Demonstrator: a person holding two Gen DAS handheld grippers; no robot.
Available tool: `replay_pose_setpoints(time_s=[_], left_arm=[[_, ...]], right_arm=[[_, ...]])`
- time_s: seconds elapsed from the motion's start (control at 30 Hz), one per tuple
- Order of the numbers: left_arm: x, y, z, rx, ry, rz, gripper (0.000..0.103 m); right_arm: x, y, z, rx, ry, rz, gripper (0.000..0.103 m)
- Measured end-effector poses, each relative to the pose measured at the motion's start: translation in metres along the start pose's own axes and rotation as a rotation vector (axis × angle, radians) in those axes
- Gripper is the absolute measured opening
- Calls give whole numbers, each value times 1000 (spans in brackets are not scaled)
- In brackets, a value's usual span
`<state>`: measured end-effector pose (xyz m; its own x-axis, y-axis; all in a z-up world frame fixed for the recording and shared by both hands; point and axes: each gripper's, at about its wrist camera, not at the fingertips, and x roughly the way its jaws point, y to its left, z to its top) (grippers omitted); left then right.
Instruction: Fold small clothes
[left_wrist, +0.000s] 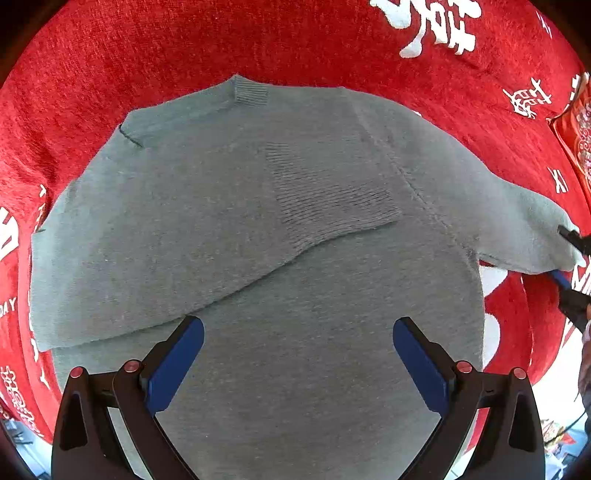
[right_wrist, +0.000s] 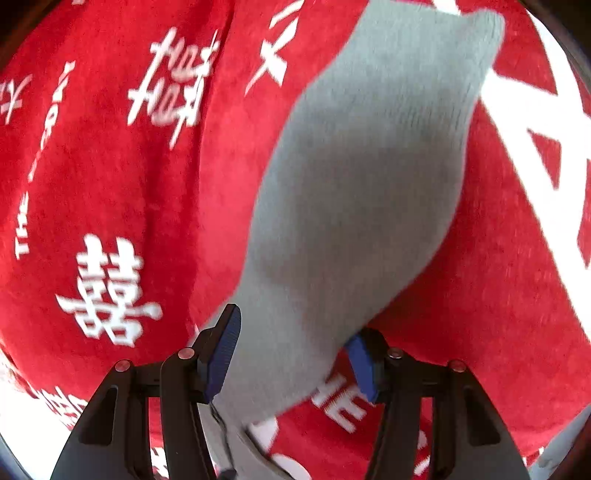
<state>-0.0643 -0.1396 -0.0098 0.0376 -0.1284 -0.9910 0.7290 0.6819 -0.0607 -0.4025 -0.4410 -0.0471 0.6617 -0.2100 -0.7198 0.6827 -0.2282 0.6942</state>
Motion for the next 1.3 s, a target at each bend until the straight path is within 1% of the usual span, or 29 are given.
replay_pose_setpoints(time_s=[0.1,0.13,0.17,0.2,0.33,0.43,0.5,0.63,0.77,0.87,0.9,1.0,1.1,1.13,1.2,1.23,1.27,1.3], left_arm=[[3,-3,2,-2,-2,3,103],[3,-2,2,-3,-2,6,103],[2,-2,1,-5,-3,9,103],[2,-1,1,-9,-3,12,103],[-1,9,-1,-24,3,18,103],[-4,17,-2,-33,-3,18,103],[-6,22,-3,-38,-9,21,103],[-11,41,-9,-70,-15,22,103],[-15,65,-13,-110,-23,25,103],[-19,87,-17,-142,-33,32,103],[-20,94,-20,-151,-35,34,103],[-23,118,-26,-193,-47,46,103],[-24,141,-30,-244,-59,56,103],[-24,150,-32,-261,-62,60,103],[-24,166,-35,-292,-67,69,103],[-24,172,-36,-302,-68,73,103],[-23,179,-37,-312,-69,76,103],[-22,184,-38,-321,-71,79,103]], right_arm=[[6,-1,4,56,-7,36,60],[8,-1,4,65,-1,43,48],[10,-2,4,70,14,56,19],[13,-2,4,72,29,77,8],[17,18,1,12,54,123,8],[23,46,-11,-56,102,181,8],[30,73,-24,-129,148,212,8],[54,137,-65,-299,248,271,8],[80,205,-127,-529,358,297,8],[100,246,-189,-752,428,266,8],[108,254,-208,-808,452,253,8],[140,261,-266,-931,541,178,8],[173,248,-304,-992,606,76,8],[187,239,-316,-1013,630,21,8],[203,226,-328,-1042,648,-63,8],[209,219,-333,-1046,660,-102,12],[213,213,-334,-1029,669,-140,12],[212,208,-332,-1001,669,-143,11]])
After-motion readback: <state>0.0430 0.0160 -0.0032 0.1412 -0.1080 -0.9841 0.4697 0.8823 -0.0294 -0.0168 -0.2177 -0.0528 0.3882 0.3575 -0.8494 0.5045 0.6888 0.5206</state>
